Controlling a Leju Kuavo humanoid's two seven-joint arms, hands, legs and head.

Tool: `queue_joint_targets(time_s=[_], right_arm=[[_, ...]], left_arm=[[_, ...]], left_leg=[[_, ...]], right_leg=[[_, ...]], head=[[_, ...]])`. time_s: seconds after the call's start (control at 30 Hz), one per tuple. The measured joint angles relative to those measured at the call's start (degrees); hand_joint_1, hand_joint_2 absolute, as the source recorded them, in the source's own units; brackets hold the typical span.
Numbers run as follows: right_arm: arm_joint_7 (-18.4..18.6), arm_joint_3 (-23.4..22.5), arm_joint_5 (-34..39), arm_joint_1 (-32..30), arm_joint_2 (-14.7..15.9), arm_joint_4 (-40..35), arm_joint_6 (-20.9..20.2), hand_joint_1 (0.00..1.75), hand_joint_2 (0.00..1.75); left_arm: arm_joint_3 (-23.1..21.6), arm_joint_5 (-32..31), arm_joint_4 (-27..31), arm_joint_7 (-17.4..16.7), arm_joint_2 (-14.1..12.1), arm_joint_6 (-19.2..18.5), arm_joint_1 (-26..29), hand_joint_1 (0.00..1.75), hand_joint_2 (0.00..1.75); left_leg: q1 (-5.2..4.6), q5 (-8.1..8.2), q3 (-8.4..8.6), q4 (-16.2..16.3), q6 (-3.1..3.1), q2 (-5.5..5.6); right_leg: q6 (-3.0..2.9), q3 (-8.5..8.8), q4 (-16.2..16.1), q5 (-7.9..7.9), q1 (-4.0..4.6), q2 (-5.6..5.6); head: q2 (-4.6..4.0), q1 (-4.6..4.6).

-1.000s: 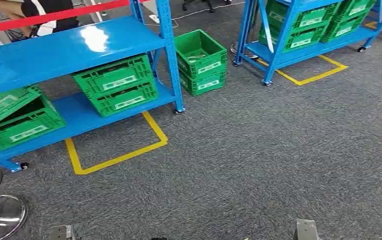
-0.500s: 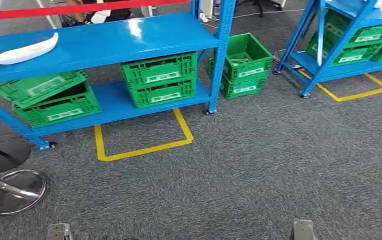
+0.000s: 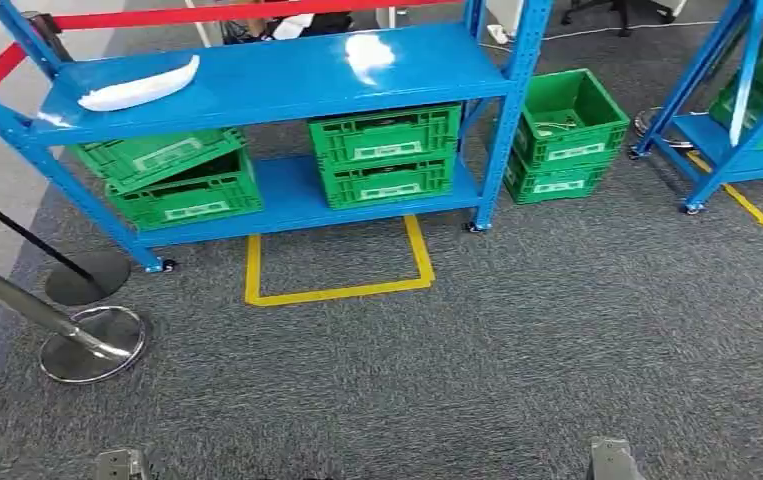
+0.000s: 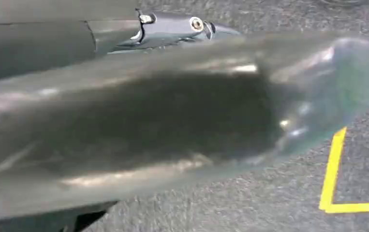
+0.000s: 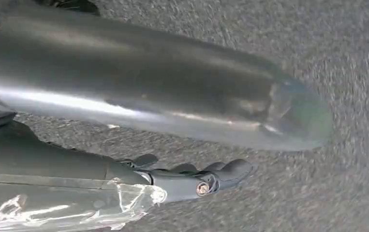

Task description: Take the parts from the cabinet and place them on the table.

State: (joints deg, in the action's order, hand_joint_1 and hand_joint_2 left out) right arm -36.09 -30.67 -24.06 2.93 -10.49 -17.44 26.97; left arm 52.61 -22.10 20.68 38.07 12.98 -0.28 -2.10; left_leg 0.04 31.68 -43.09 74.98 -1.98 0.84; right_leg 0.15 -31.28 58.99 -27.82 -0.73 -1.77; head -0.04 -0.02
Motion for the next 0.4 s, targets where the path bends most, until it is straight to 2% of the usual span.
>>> queue_joint_targets(time_s=[0.03, 0.07, 0.1, 0.13, 0.17, 0.2, 0.23, 0.3, 0.33, 0.37, 0.4], right_arm=[[-0.04, 0.0, -0.07, 0.08, 0.0, 0.0, 0.02, 0.0, 0.0], [-0.11, -0.04, -0.13, 0.2, 0.0, 0.0, 0.04, 0.0, 0.0], [-0.18, -0.07, -0.2, 0.28, 0.0, 0.0, 0.07, 0.0, 0.0], [-0.22, -0.09, -0.33, 0.36, -0.02, 0.0, 0.09, 0.0, 0.0], [-0.3, -0.17, -0.46, 0.38, -0.04, 0.0, 0.11, 0.0, 0.0], [-0.39, -0.26, -0.57, 0.33, -0.04, 0.0, 0.17, 0.0, 0.0], [-0.48, -0.46, -0.63, 0.31, -0.04, 0.0, 0.35, 0.0, 0.0], [-0.63, -0.68, -0.79, 0.63, -0.04, -0.02, 0.37, 0.0, 0.0], [-0.72, -0.79, -0.87, 0.78, -0.07, -0.02, 0.42, 0.0, 0.0], [-0.9, -0.94, -1.09, 0.89, -0.07, -0.07, 0.65, 0.0, 0.0], [-1.07, -1.07, -1.11, 0.9, -0.07, -0.07, 0.87, 0.0, 0.0]], left_arm=[[0.0, 0.08, 0.02, -0.02, 0.02, 0.0, 0.17, 0.0, 0.0], [0.0, 0.17, 0.04, 0.0, 0.02, 0.0, 0.26, 0.0, 0.0], [0.0, 0.35, 0.07, -0.02, 0.0, 0.0, 0.25, 0.0, 0.0], [0.0, 0.48, 0.24, -0.02, 0.02, 0.0, 0.22, 0.0, 0.0], [0.0, 0.5, 0.5, -0.02, 0.02, 0.0, 0.17, 0.0, 0.0], [0.0, 0.55, 0.57, 0.0, 0.04, 0.02, -0.1, 0.0, 0.0], [0.0, 0.66, 0.68, -0.02, 0.18, 0.02, -0.17, 0.0, 0.0], [0.0, 0.94, 0.92, 0.0, 0.15, 0.02, 0.19, 0.0, 0.0], [0.0, 0.98, 0.98, 0.0, 0.18, 0.04, 0.37, 0.0, 0.0], [-0.02, 1.07, 1.07, 0.0, 0.26, 0.04, 0.5, 0.0, 0.0], [-0.04, 1.07, 1.29, 0.0, 0.33, 0.04, 0.4, 0.0, 0.0]], left_leg=[[0.0, -1.0, 0.27, -0.38, 0.08, -0.02], [-0.01, -2.87, 1.53, -2.87, 0.22, -0.12], [-0.08, -5.47, 4.06, -7.61, 0.51, -0.59], [-0.28, -7.52, 6.69, -12.37, 0.91, -2.03], [-0.8, -8.18, 8.75, -15.87, 1.44, -6.07], [-1.24, -7.35, 9.35, -17.85, 1.55, -6.21], [-1.11, -7.43, 9.0, -17.45, 1.79, -5.69], [-1.21, -7.39, 8.81, -17.57, 2.12, -4.24], [-0.86, -7.59, 9.2, -18.04, 2.44, -3.57], [-0.54, -7.68, 9.43, -18.2, 2.63, -3.04], [-0.39, -7.66, 9.43, -18.19, 2.9, -2.5]], right_leg=[[-0.02, 0.08, 0.0, -0.05, 0.04, -0.64], [-0.04, 0.18, 0.0, -0.14, 0.09, -1.33], [0.05, 0.4, 0.0, -0.27, 0.14, -2.03], [0.23, 0.67, 0.0, -0.43, 0.19, -2.62], [0.49, 0.79, 0.01, -0.68, 0.47, -3.04], [0.87, 0.74, 0.4, -1.06, 0.87, -3.63], [1.02, 0.86, 0.11, -1.02, 0.99, -4.42], [1.44, 1.38, -0.19, -1.15, 1.01, -5.78], [1.9, 1.89, -0.29, -1.49, 1.06, -6.12], [2.32, 1.21, 1.03, -2.63, 0.8, -3.27], [2.53, -0.31, 4.59, -4.6, 0.64, -0.89]], head=[[0.0, 0.0], [0.0, -0.02], [0.0, 0.0], [0.0, -0.02], [0.0, -0.02], [0.0, -0.22], [0.0, 0.11], [0.0, 0.02], [0.0, -0.11], [0.0, 0.3], [0.0, 0.63]])
